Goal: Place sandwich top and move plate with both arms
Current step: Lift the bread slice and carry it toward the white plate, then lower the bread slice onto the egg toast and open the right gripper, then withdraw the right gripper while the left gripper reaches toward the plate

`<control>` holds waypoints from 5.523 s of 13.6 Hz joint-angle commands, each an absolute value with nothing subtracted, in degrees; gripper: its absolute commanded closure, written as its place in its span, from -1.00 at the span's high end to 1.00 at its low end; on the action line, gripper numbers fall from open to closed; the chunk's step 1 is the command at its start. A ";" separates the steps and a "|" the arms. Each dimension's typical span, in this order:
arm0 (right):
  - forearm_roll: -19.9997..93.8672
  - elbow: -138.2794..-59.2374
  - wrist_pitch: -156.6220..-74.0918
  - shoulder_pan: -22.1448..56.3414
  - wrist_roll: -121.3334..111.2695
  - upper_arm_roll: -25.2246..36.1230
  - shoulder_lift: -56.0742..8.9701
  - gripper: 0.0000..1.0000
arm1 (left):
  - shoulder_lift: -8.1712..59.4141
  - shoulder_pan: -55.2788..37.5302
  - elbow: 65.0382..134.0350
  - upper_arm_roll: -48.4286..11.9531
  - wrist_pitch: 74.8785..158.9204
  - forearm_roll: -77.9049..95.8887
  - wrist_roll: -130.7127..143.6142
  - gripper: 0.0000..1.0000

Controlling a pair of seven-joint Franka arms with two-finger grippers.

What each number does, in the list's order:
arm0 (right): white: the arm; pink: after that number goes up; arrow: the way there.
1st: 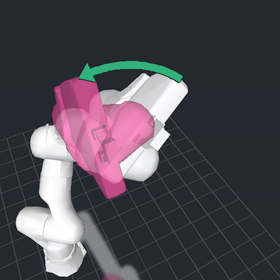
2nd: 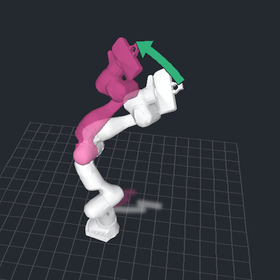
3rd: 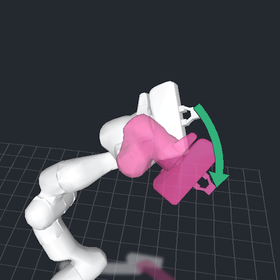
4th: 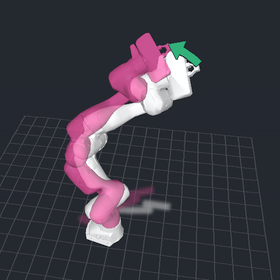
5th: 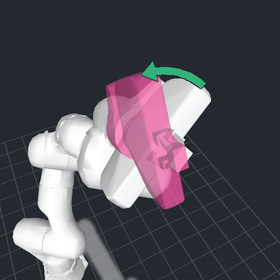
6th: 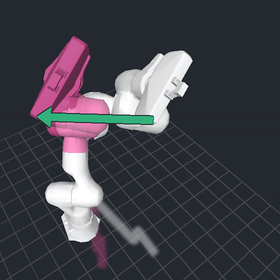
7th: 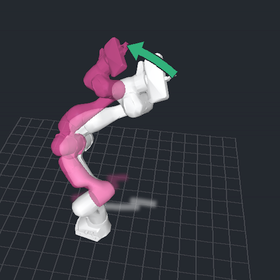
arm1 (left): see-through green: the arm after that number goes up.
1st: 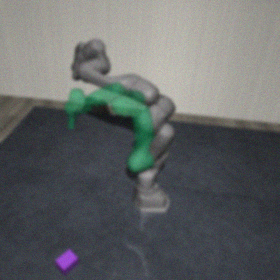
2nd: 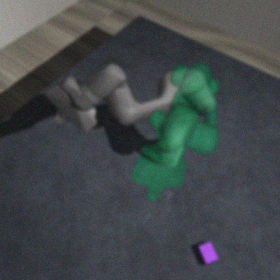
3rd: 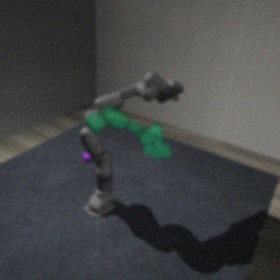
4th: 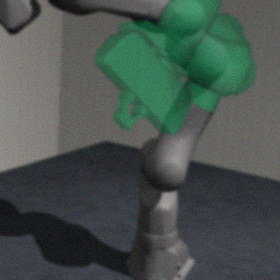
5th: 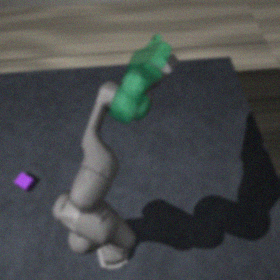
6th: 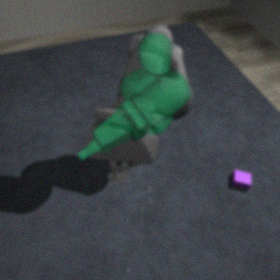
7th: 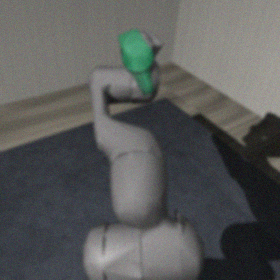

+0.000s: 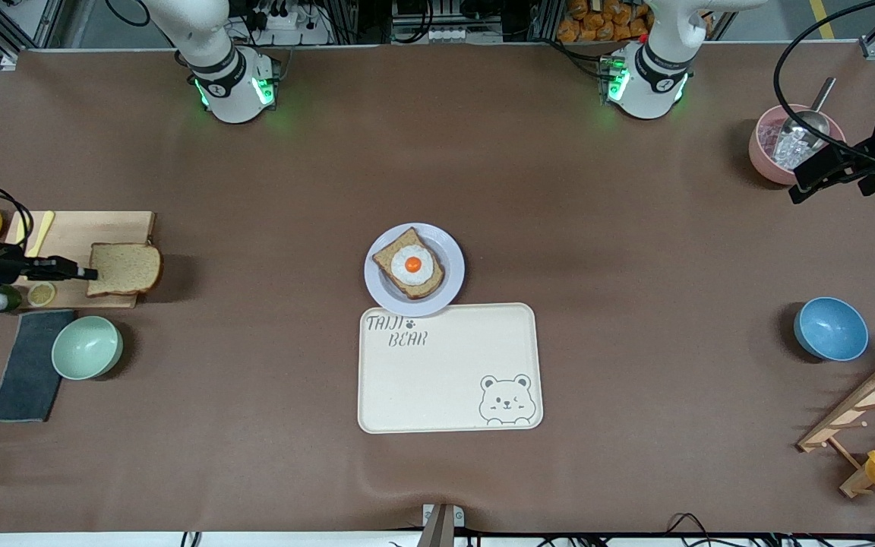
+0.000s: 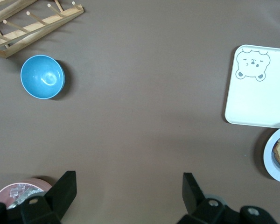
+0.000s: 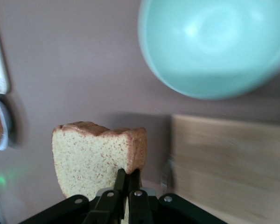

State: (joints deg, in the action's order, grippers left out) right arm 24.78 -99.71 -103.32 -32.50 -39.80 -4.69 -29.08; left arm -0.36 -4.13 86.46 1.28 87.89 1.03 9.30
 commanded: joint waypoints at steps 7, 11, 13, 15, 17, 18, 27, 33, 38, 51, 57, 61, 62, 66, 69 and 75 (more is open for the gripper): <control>32.25 -103.95 -107.21 -14.00 -20.95 -4.66 -21.20 -1.00 | -0.35 -3.87 86.75 1.23 87.80 0.97 8.00 1.00; 32.96 -108.27 -110.21 -6.52 -10.83 -4.66 -15.92 -1.00 | -1.84 -4.39 86.83 0.44 86.40 1.23 7.29 1.00; 35.32 -111.69 -112.49 -5.02 -10.55 -4.66 -13.63 -1.00 | -1.93 -4.31 86.66 -0.35 85.96 1.32 7.38 1.00; 38.22 -114.86 -116.26 -1.77 -9.85 -4.66 -12.14 -1.00 | -2.46 -4.04 86.66 -0.26 85.87 1.32 7.29 1.00; 38.85 -117.41 -120.04 0.86 -8.54 -4.66 -11.08 -1.00 | -1.94 -4.04 86.92 -0.18 85.87 1.58 7.38 1.00; 38.93 -117.51 -120.58 2.27 -6.18 -4.66 -10.81 -1.00 | -1.50 -4.04 87.10 -0.18 85.96 1.58 7.47 1.00; 44.99 -122.96 -139.99 18.36 4.13 -4.66 -11.95 -1.00 | 0.44 -3.87 87.19 0.09 87.98 1.67 7.47 1.00; 49.82 -124.98 -148.69 25.30 5.01 -4.66 -13.97 -1.00 | -0.09 -3.87 86.57 0.70 87.98 1.76 7.29 1.00; 55.09 -125.68 -155.91 30.84 5.01 -4.57 -17.14 -1.00 | -0.44 -3.43 86.49 0.70 88.07 1.67 7.21 1.00; 60.46 -127.18 -163.48 36.03 5.01 -4.66 -20.04 -1.00 | -0.09 -3.43 86.40 0.70 88.07 1.58 7.29 1.00; 60.56 -127.00 -163.30 36.04 5.10 -4.57 -20.13 -1.00 | 1.14 -3.52 86.57 0.70 88.77 1.67 7.29 1.00; 60.56 -126.65 -163.21 35.86 5.71 -4.57 -20.13 -0.90 | 2.02 -4.39 86.66 0.35 89.91 1.67 7.56 1.00; 60.56 -126.56 -163.13 35.77 5.71 -4.57 -20.13 -0.82 | 2.11 -4.57 86.66 0.26 90.09 1.67 7.73 1.00; 60.56 -126.47 -163.12 35.68 5.80 -4.57 -20.13 -0.67 | 4.13 -5.62 86.92 -0.26 90.79 1.85 8.17 1.00; 60.56 -126.30 -162.95 35.51 5.89 -4.57 -20.13 -0.61 | 4.74 -5.63 87.01 -0.44 91.67 1.93 8.35 1.00; 60.56 -126.04 -162.86 35.42 5.98 -4.39 -19.86 -0.53 | 6.06 -5.71 87.45 -1.23 92.28 2.29 8.35 1.00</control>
State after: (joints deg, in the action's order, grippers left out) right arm 59.43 -126.39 -162.58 34.90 5.24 -4.70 -20.36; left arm 5.47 -5.81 87.19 -0.72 91.32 1.27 8.19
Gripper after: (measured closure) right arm 0.758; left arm 0.000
